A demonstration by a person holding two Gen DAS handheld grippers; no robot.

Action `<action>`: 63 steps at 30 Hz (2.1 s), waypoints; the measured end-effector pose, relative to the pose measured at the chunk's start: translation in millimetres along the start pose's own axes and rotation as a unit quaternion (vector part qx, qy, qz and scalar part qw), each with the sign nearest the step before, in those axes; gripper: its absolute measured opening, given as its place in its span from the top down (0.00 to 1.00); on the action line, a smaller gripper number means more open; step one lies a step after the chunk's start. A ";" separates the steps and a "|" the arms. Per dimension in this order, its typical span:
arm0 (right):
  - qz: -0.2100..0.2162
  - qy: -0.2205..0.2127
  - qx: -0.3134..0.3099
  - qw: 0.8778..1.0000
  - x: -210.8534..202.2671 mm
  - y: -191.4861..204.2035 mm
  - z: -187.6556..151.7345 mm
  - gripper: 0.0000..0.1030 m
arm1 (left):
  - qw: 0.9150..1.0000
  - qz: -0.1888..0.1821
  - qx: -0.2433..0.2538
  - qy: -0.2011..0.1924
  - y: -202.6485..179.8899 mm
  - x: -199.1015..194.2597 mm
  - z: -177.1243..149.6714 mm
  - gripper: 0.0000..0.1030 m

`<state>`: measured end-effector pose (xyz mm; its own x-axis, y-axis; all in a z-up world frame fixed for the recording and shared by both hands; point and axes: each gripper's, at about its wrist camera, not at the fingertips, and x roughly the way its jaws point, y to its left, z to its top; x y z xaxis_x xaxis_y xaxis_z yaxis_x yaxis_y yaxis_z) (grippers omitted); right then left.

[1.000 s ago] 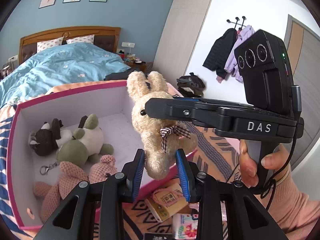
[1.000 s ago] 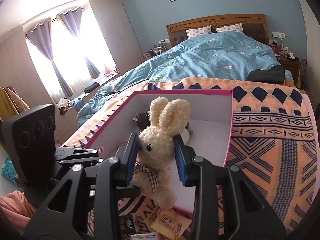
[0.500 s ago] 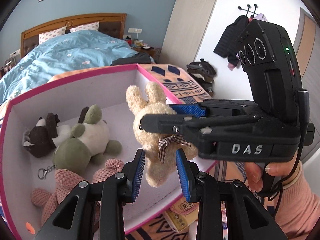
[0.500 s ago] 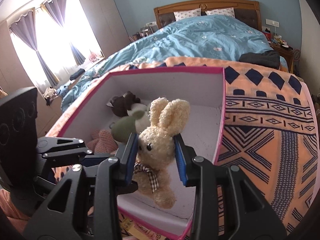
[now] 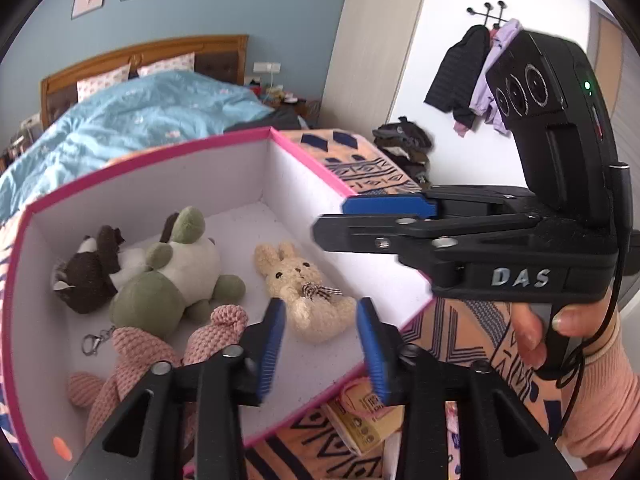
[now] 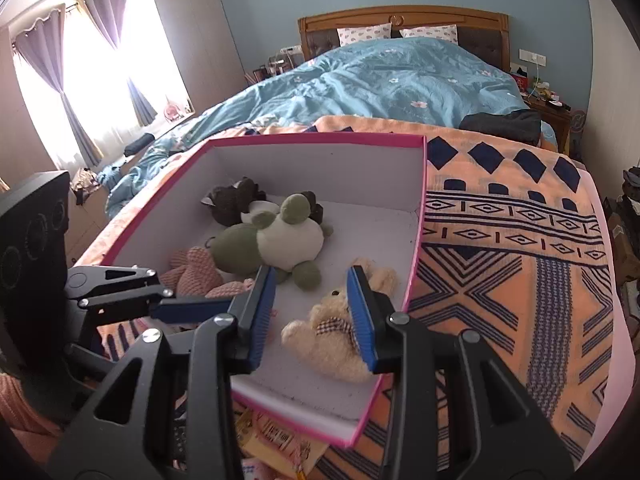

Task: Organize objects
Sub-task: 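Reach the right tool to the pink floral drawstring pouch and grasp it, then lift the pink pouch with the right tool and carry it toward the box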

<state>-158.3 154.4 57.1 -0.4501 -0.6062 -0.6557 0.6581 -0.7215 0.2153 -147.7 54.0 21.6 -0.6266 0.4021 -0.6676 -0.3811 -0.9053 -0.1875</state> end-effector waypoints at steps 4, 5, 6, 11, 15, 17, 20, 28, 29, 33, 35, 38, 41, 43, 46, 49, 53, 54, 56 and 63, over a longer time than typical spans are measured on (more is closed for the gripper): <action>0.023 -0.017 -0.004 1.000 -29.7 3.1 -14.8 0.52 | 0.999 0.004 0.023 -0.033 -12.2 -25.0 -11.4 0.44; 0.028 -0.019 -0.007 0.999 -37.6 4.8 -19.9 0.50 | 0.999 0.002 0.029 -0.041 -14.5 -30.9 -14.1 0.43; 0.030 -0.021 -0.010 0.999 -44.8 5.6 -25.3 0.50 | 0.998 -0.001 0.034 -0.049 -17.8 -37.7 -17.4 0.42; 0.050 -0.004 -0.009 0.999 -65.4 0.9 -60.4 0.49 | 0.995 -0.019 0.060 -0.073 -39.1 -61.7 -35.4 0.36; 0.037 0.037 0.004 0.999 -56.9 -10.7 -92.7 0.49 | 0.995 -0.045 0.065 -0.055 -52.6 -59.0 -50.9 0.36; 0.040 0.054 0.019 0.998 -51.5 -17.7 -107.6 0.49 | 0.995 -0.057 0.067 -0.037 -60.3 -51.7 -60.4 0.36; 0.049 0.071 0.029 0.996 -46.0 -21.5 -126.4 0.49 | 0.995 -0.081 0.057 -0.007 -69.0 -38.8 -74.8 0.36; 0.089 0.089 0.048 0.991 -38.7 -20.6 -147.7 0.49 | 0.989 -0.136 0.040 0.045 -92.7 -8.9 -94.3 0.37; 0.090 0.090 0.048 0.991 -37.7 -18.5 -149.2 0.49 | 0.988 -0.140 0.037 0.049 -94.1 -7.3 -95.3 0.37; 0.091 0.093 0.052 0.990 -34.1 -14.1 -153.1 0.58 | 0.988 -0.141 0.030 0.055 -95.4 -4.3 -98.8 0.37; 0.091 0.091 0.053 0.990 -34.6 -12.3 -154.6 0.62 | 0.988 -0.139 0.022 0.056 -92.1 -4.4 -99.7 0.37; 0.077 0.082 0.057 0.992 -39.2 -8.2 -155.8 0.69 | 0.988 -0.141 0.011 0.055 -86.5 -7.1 -103.7 0.37; 0.070 0.064 0.066 0.993 -48.4 -3.6 -154.6 0.72 | 0.988 -0.145 0.006 0.050 -84.5 -12.0 -105.4 0.36; 0.064 0.049 0.070 0.994 -55.1 1.2 -150.9 0.72 | 0.986 -0.162 0.002 0.048 -83.6 -16.5 -105.4 0.36; 0.066 0.021 0.072 0.995 -66.4 11.5 -143.3 0.72 | 0.983 -0.178 -0.003 0.044 -82.5 -21.4 -104.2 0.34; 0.059 0.002 0.072 0.996 -67.3 21.9 -135.3 0.72 | 0.984 -0.177 -0.002 0.038 -81.3 -24.7 -102.7 0.32; 0.043 -0.001 0.086 0.995 -49.8 28.4 -128.4 0.72 | 0.988 -0.152 -0.015 0.035 -73.4 -23.4 -102.3 0.33; 0.043 0.003 0.090 0.995 -44.6 30.6 -128.6 0.72 | 0.988 -0.145 -0.022 0.040 -69.4 -21.5 -102.5 0.34; 0.038 0.012 0.098 0.994 -32.2 31.3 -129.5 0.70 | 0.988 -0.139 -0.042 0.045 -58.4 -15.5 -103.4 0.49; 0.064 0.028 0.090 0.993 -27.2 26.0 -127.2 0.55 | 0.987 -0.135 -0.070 0.060 -38.4 -4.9 -111.1 0.65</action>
<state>-52.2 194.7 -11.5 -0.3326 -0.6807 -0.6527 0.5860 -0.6914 0.4225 -54.5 71.6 -48.0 -0.4271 0.6192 -0.6589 -0.4199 -0.7812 -0.4620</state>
